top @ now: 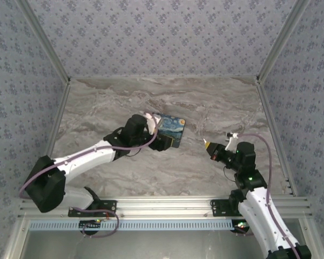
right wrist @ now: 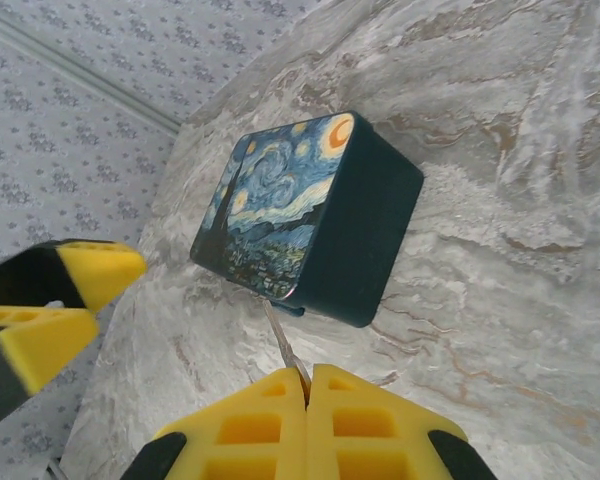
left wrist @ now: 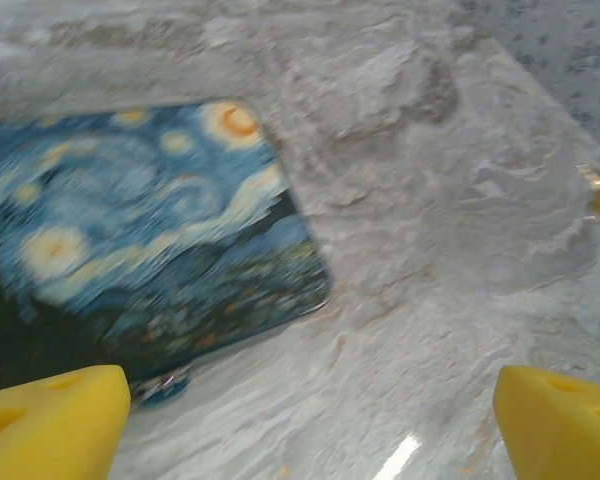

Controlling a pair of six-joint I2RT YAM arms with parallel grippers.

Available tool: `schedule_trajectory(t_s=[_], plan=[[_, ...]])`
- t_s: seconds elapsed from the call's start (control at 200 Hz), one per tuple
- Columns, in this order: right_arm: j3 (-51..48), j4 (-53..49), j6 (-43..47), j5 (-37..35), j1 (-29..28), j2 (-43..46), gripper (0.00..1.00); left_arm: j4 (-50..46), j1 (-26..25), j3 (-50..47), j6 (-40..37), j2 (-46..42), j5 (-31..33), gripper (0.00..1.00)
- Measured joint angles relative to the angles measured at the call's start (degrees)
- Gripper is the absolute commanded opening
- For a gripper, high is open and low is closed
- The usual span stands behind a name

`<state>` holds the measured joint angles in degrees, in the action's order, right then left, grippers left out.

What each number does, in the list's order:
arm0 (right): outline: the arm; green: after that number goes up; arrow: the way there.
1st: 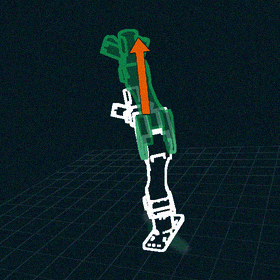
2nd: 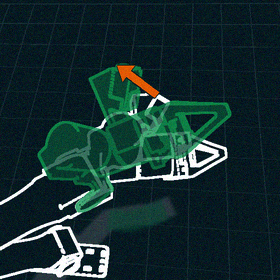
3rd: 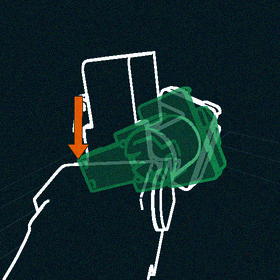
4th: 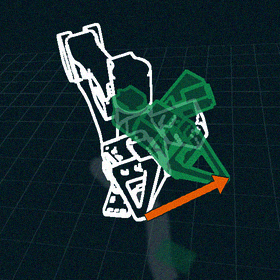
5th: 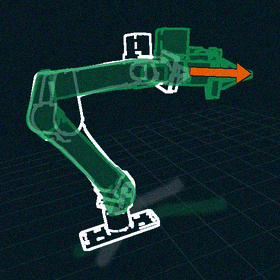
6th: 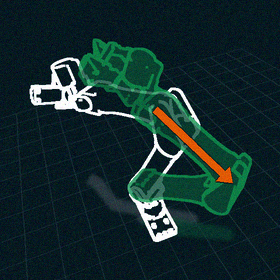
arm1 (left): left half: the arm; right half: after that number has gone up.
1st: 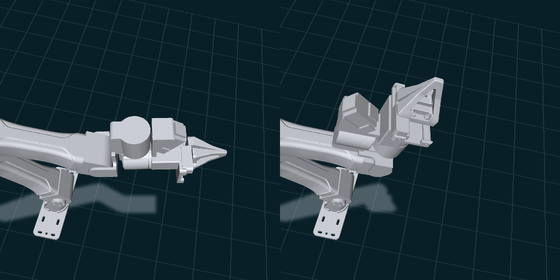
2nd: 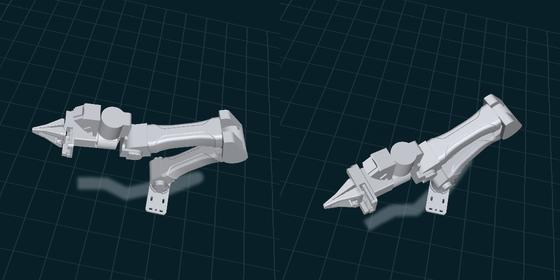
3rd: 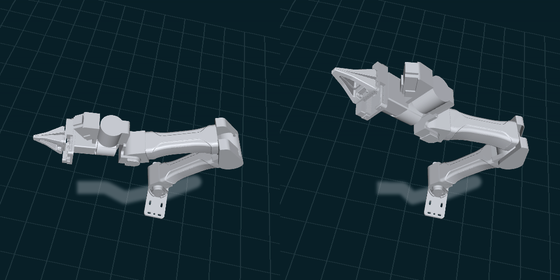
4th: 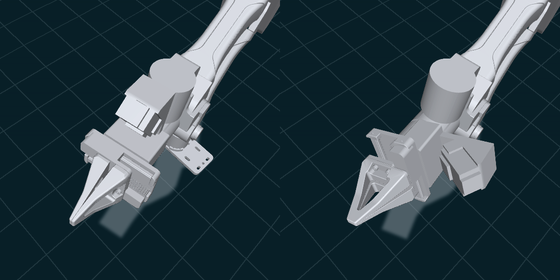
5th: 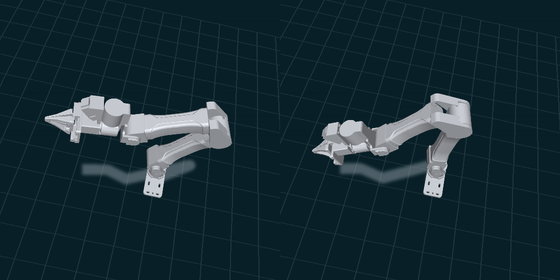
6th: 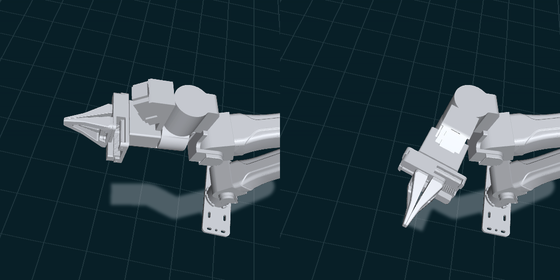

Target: Unlock a padlock with a key

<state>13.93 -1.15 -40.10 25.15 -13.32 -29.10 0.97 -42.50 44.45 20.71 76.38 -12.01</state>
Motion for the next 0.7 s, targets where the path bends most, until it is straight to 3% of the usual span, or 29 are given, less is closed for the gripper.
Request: schedule_trajectory(t_s=[0.31,0.705], plan=[[-0.3,7.5,-0.6,-6.2,-9.2,-8.3,0.0,9.0,2.8,-8.5,8.9,5.9,-5.9,0.88],[-0.3,9.9,-0.6,-8.5,-10.7,-8.1,0.01,28.9,2.6,-11.8,11.5,16.1,-4.5,0.88]])
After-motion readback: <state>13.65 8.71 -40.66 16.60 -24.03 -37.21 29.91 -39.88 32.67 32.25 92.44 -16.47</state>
